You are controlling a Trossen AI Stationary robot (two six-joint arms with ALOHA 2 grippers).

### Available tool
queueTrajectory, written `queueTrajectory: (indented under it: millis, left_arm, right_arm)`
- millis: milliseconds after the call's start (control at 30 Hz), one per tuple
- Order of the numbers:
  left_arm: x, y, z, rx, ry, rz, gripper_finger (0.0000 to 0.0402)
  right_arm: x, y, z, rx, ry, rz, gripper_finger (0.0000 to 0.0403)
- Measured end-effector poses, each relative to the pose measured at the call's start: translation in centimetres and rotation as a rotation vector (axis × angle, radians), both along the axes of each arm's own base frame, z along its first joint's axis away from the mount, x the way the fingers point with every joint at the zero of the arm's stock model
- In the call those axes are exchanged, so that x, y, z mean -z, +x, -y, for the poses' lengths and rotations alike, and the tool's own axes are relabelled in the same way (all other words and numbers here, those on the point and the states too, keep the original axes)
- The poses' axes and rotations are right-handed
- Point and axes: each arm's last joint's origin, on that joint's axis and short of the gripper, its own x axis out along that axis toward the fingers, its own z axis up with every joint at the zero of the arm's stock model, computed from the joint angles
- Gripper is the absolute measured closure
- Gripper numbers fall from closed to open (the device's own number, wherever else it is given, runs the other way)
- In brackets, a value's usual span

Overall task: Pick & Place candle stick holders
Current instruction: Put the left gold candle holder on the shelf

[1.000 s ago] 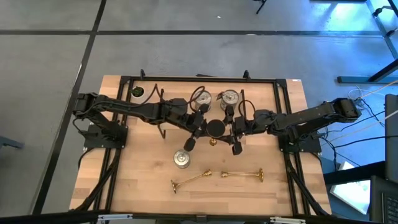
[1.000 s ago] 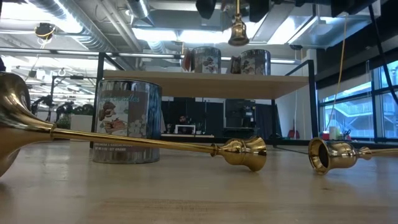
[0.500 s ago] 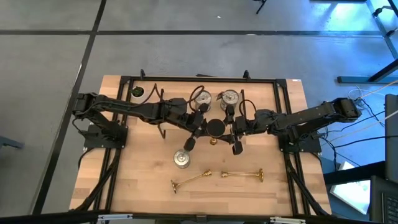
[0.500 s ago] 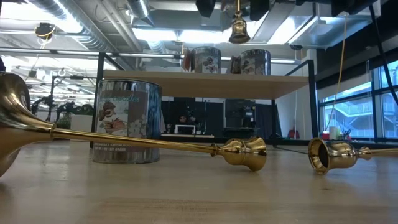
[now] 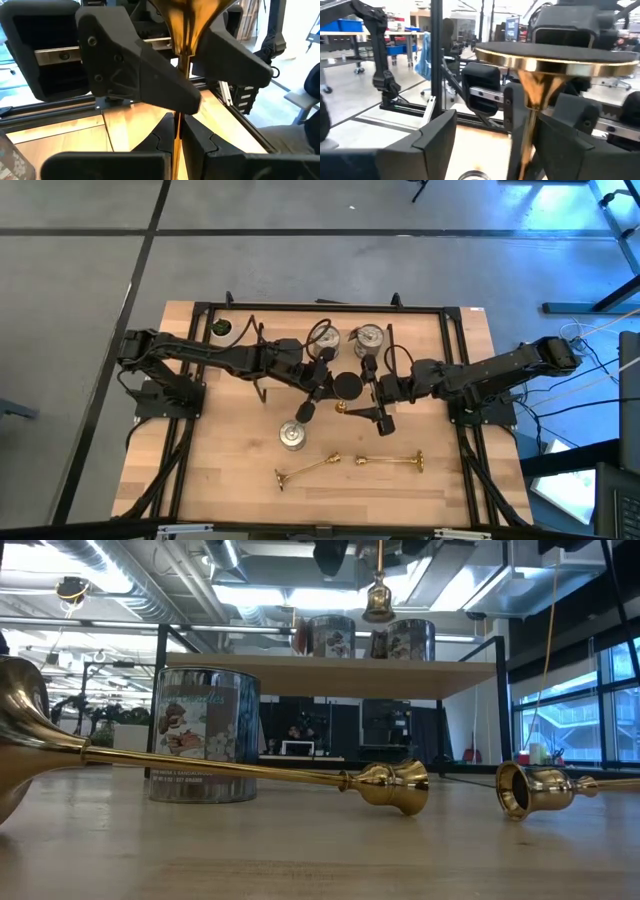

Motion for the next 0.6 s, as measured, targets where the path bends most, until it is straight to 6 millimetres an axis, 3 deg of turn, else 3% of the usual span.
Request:
queueTrajectory:
  millis: [233, 600]
  left_arm:
    - [-0.01, 0.00, 0.00, 0.000, 0.002, 0.002, 0.0392]
    - [-0.07, -0.03, 0.04, 0.002, 0.004, 0.004, 0.0392]
  right_arm:
    - [0.09, 0.04, 0.15, 0.052, 0.006, -0.011, 0.0211]
    - [0.08, 0.07, 0.28, 0.092, 0.010, -0.010, 0.0361]
